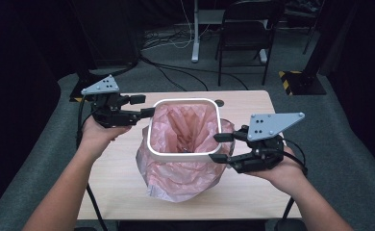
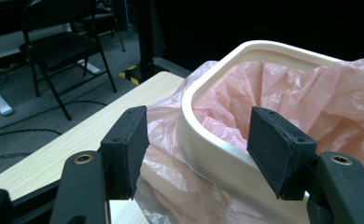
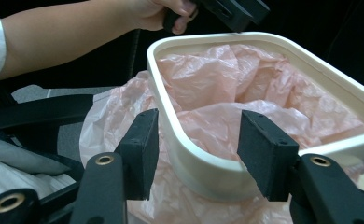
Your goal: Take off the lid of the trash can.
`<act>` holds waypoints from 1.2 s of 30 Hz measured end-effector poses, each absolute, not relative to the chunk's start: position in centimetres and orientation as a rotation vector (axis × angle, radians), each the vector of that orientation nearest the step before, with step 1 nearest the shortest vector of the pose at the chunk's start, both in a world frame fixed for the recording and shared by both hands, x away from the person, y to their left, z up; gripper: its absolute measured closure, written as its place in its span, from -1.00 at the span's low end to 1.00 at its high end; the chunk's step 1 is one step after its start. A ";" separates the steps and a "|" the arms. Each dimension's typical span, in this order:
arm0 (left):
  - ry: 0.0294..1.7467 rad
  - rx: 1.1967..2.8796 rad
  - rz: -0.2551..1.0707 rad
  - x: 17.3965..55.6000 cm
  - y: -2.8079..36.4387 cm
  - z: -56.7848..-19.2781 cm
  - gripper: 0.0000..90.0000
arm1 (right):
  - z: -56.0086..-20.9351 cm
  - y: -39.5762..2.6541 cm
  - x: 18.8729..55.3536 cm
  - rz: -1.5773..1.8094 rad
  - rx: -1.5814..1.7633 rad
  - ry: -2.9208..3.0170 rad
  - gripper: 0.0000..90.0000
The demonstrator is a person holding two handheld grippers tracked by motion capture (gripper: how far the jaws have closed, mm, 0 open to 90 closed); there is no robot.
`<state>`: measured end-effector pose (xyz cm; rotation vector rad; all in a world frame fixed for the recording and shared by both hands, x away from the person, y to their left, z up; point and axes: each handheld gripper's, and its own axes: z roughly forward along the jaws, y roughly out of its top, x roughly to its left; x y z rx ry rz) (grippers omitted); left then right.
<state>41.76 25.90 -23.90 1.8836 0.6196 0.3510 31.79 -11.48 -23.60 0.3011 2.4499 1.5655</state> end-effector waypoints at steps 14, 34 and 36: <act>0.635 1.904 0.341 43.6 24.7 -24.3 0.05 | -24.0 -10.1 31.8 1.552 0.223 2.511 0.23; 0.634 1.961 0.331 44.8 22.9 -24.3 0.30 | -24.2 -9.1 32.2 1.534 0.169 2.557 0.40; 0.634 1.962 0.324 44.9 22.9 -24.4 0.31 | -24.2 -9.0 32.3 1.529 0.166 2.563 0.40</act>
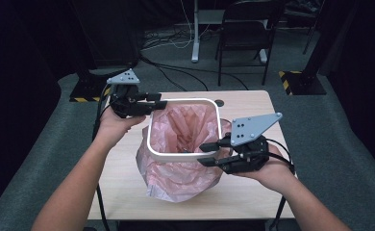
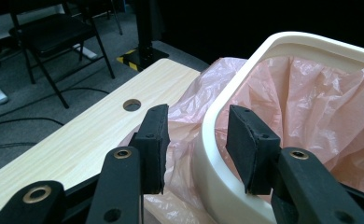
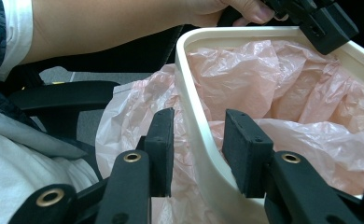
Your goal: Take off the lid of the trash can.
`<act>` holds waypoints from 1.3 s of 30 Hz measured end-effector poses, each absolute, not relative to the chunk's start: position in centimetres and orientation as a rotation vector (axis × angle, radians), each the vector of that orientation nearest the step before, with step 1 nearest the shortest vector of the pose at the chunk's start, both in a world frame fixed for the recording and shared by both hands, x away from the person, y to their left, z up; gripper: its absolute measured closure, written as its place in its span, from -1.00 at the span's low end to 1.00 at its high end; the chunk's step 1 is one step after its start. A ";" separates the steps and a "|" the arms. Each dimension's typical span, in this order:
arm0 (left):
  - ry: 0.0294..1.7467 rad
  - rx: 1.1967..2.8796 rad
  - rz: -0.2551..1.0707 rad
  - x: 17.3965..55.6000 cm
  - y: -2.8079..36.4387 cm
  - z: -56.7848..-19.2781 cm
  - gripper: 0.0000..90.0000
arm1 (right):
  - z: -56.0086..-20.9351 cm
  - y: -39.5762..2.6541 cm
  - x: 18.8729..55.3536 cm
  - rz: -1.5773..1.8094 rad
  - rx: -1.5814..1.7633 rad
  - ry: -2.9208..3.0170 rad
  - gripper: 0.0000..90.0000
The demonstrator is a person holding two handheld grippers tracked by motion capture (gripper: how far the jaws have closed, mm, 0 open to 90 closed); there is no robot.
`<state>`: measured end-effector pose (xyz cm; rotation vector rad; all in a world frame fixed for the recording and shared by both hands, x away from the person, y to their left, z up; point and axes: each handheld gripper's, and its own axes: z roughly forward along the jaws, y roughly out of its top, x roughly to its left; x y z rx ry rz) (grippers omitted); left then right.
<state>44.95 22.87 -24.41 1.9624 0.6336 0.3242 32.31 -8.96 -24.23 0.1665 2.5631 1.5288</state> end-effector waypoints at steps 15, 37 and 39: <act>0.615 1.994 0.314 45.4 22.4 -24.8 0.38 | -24.4 -8.2 32.9 1.511 0.139 2.603 0.48; 0.579 2.007 0.283 45.5 21.9 -24.9 0.61 | -24.6 -6.9 33.6 1.391 0.080 2.677 0.68; 0.577 2.007 0.282 45.5 21.9 -24.9 0.62 | -24.6 -6.7 33.7 1.382 0.073 2.688 0.70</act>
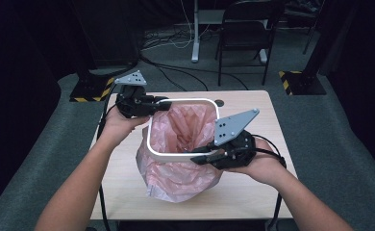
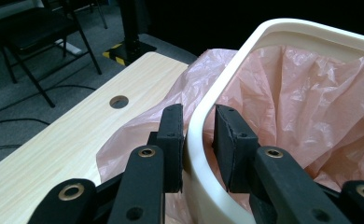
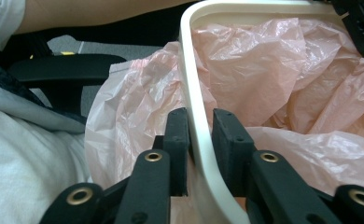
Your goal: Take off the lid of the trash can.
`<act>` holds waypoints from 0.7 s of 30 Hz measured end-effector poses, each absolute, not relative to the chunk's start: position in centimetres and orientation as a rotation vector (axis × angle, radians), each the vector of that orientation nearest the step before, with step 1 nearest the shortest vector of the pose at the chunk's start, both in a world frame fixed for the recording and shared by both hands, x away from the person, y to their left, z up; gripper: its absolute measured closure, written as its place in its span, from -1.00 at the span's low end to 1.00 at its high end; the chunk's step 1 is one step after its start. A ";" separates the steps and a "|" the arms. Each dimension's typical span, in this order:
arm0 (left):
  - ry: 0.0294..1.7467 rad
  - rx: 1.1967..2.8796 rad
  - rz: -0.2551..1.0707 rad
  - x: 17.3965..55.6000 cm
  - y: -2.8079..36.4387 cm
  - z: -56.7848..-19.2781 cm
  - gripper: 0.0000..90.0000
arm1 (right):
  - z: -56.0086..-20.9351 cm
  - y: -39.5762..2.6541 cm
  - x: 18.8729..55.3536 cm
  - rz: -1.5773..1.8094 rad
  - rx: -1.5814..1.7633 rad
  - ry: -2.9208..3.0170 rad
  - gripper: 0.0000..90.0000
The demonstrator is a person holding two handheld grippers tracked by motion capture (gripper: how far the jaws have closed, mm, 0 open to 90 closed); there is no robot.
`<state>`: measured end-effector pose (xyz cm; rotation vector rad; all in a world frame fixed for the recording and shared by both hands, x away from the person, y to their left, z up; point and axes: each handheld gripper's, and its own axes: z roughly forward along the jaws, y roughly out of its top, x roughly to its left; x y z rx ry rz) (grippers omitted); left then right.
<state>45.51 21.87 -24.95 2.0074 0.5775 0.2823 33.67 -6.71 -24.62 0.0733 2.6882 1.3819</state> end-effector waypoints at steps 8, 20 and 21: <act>0.567 2.021 0.284 45.6 21.8 -24.9 0.63 | -24.8 -6.0 34.2 1.347 0.050 2.746 0.73; 0.550 2.022 0.288 45.6 21.8 -24.9 0.64 | -24.7 -6.0 34.4 1.357 0.033 2.769 0.81; 0.548 2.023 0.292 45.6 21.8 -24.9 0.64 | -24.7 -6.0 34.4 1.358 0.031 2.770 0.81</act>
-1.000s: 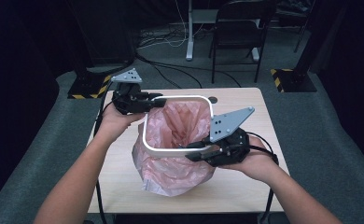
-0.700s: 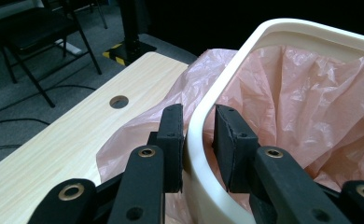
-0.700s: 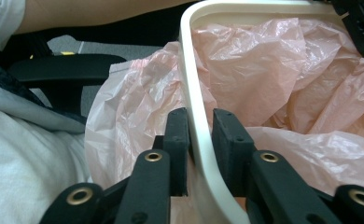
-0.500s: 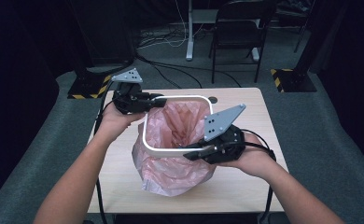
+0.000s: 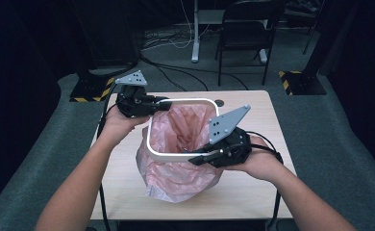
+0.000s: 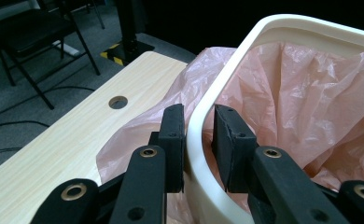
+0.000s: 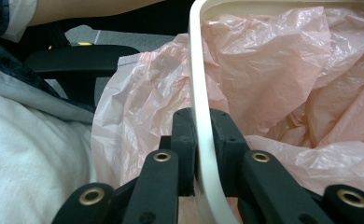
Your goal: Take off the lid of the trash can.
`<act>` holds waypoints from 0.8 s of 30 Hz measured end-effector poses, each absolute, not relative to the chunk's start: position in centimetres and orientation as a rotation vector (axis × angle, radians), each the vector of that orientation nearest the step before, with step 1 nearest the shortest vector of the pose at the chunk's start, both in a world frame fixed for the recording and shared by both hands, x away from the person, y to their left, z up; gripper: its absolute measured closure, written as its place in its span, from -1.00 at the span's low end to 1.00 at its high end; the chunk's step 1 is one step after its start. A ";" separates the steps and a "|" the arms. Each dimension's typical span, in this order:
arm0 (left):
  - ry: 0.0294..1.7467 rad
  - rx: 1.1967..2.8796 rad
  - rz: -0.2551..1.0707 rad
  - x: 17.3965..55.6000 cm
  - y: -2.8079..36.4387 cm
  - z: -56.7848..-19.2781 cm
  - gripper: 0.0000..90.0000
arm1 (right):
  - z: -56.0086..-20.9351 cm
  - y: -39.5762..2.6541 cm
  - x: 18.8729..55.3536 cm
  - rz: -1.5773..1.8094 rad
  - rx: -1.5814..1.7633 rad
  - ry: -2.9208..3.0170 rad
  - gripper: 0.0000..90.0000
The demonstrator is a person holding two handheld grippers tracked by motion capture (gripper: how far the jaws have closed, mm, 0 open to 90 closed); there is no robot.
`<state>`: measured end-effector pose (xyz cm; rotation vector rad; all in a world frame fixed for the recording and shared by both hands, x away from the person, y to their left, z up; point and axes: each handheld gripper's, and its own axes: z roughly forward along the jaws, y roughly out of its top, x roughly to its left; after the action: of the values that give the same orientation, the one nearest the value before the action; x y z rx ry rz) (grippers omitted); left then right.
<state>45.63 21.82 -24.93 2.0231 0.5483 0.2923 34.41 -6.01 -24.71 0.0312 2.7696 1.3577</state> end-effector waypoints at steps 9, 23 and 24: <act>0.546 2.026 0.291 45.7 21.8 -24.9 0.65 | -24.7 -6.0 34.6 1.365 0.014 2.771 0.85; 0.542 2.036 0.291 45.7 21.8 -24.7 0.66 | -24.6 -6.0 34.6 1.357 0.006 2.774 0.85; 0.542 2.037 0.291 45.7 21.8 -24.7 0.66 | -24.6 -6.0 34.6 1.357 0.007 2.775 0.85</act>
<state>45.70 21.77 -24.70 2.0373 0.5421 0.2906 34.56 -6.02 -24.57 0.0066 2.7749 1.3565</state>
